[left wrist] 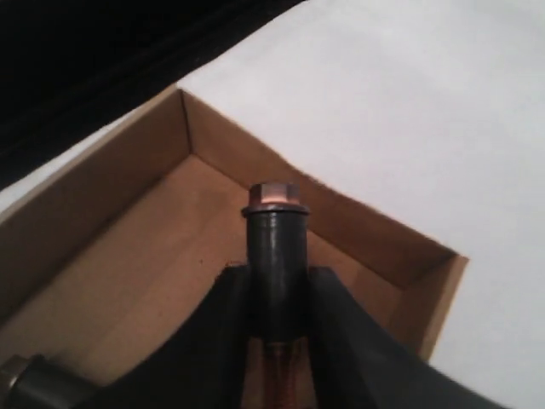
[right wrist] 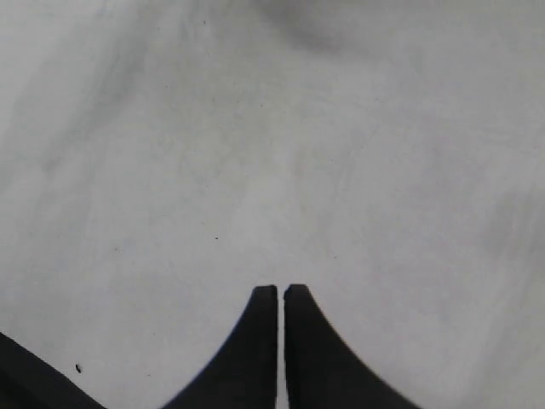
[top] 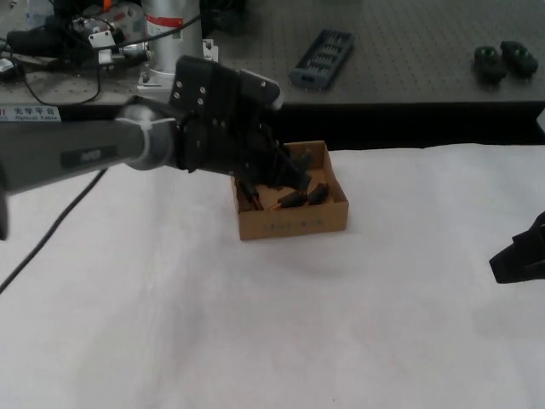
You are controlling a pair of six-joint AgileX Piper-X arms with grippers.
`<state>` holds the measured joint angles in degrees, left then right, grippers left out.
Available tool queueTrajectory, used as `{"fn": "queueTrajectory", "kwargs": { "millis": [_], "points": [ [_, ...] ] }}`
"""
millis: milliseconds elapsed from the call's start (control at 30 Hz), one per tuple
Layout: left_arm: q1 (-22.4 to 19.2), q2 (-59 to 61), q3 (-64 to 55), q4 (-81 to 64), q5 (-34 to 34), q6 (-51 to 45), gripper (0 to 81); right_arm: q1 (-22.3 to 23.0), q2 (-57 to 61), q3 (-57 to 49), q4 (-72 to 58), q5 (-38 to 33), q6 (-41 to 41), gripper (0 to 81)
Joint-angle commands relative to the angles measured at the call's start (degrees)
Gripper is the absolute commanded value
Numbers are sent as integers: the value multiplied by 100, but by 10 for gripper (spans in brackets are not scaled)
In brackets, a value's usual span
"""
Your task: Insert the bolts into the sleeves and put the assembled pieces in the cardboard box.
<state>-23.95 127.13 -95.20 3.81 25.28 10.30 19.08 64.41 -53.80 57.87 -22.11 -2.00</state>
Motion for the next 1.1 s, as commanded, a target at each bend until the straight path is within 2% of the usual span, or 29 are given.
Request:
{"fn": "queueTrajectory", "kwargs": {
  "millis": [0,100,300,367,667,867,967,1067],
  "points": [
    [23,45,-209,134,-280,46,3,-44,-87,-22,10,-36,-69,28],
    [23,45,-207,216,-283,46,69,-44,-87,-22,10,-36,-69,28],
    [23,28,-207,215,-316,-52,380,-44,-87,-22,10,-36,-69,28],
    [23,-12,-207,215,-312,-129,405,-44,-87,-22,10,-36,-69,28],
    [23,-432,-207,510,-312,-118,398,-44,-87,-22,33,-36,-68,28],
    [23,-1205,-207,2109,-431,-80,394,-44,-185,-34,668,-41,-68,28],
    [23,-1634,-207,3361,-703,-81,304,-44,-343,-34,919,-32,-68,28],
    [23,-2108,-182,4252,-429,195,92,-44,-582,-34,1003,-32,-68,28]
  ]
}}
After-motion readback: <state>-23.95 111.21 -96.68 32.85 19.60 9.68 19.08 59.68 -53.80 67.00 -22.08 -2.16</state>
